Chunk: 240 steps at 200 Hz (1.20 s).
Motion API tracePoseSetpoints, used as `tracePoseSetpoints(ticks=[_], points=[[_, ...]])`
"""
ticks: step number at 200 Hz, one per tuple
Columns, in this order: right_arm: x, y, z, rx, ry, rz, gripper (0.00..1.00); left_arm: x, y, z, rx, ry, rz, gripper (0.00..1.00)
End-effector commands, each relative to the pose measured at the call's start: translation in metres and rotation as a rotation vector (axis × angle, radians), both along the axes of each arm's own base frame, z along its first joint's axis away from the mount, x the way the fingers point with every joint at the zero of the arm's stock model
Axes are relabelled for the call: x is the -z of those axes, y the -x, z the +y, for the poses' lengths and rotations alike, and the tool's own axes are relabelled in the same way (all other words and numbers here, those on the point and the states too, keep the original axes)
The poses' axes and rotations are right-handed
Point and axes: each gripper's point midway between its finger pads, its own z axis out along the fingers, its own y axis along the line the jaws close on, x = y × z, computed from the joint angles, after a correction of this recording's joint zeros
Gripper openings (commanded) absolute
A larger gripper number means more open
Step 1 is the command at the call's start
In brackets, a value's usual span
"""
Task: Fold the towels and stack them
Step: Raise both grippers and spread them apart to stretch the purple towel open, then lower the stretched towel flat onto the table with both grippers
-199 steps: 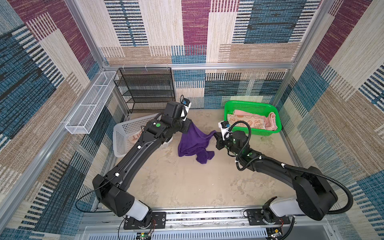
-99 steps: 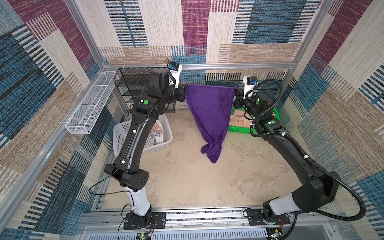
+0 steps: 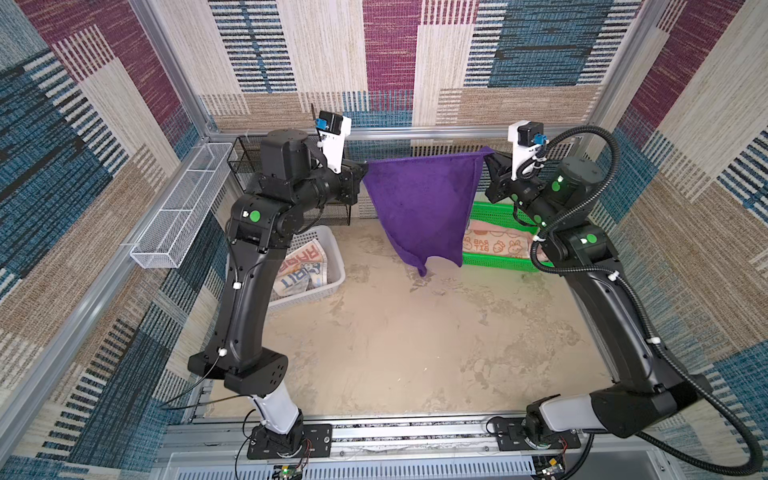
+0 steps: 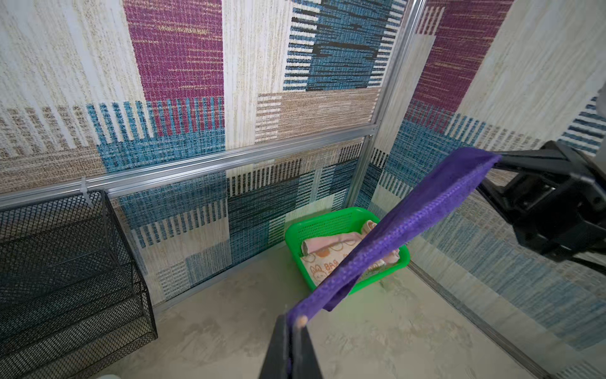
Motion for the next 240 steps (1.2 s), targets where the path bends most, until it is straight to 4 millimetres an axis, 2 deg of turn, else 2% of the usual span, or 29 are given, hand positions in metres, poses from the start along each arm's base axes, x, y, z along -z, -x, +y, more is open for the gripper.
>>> tracePoseSetpoints(ticks=[1, 43, 72, 100, 136, 156, 175, 181, 217, 240], points=[[-0.012, 0.033, 0.007, -0.092, 0.023, -0.050, 0.00, -0.014, 0.030, 0.001, 0.060, 0.036, -0.020, 0.00], [-0.044, 0.097, 0.001, -0.180, -0.016, -0.127, 0.00, -0.039, 0.093, 0.011, 0.143, 0.083, -0.075, 0.00], [-0.059, 0.131, -0.005, -0.217, -0.054, -0.163, 0.00, -0.054, 0.132, 0.022, 0.172, 0.121, -0.115, 0.00], [-0.061, 0.147, -0.008, -0.232, -0.076, -0.167, 0.00, -0.061, 0.162, 0.033, 0.181, 0.157, -0.162, 0.00], [-0.055, 0.146, -0.012, -0.210, -0.090, -0.146, 0.00, -0.061, 0.181, 0.045, 0.156, 0.180, -0.203, 0.00], [-0.044, 0.135, -0.010, -0.201, -0.088, -0.115, 0.00, -0.055, 0.177, 0.049, 0.122, 0.171, -0.205, 0.00], [-0.033, 0.115, -0.010, -0.164, -0.085, -0.079, 0.00, -0.043, 0.158, 0.050, 0.072, 0.143, -0.179, 0.00], [-0.018, 0.102, -0.008, -0.150, -0.077, -0.041, 0.00, -0.038, 0.150, 0.050, 0.055, 0.131, -0.170, 0.00], [0.028, 0.047, -0.003, -0.072, -0.029, 0.051, 0.00, 0.002, 0.085, 0.053, -0.104, 0.019, -0.080, 0.00], [0.069, 0.007, 0.008, -0.063, 0.031, 0.113, 0.00, 0.033, 0.044, 0.054, -0.188, -0.061, -0.019, 0.00]])
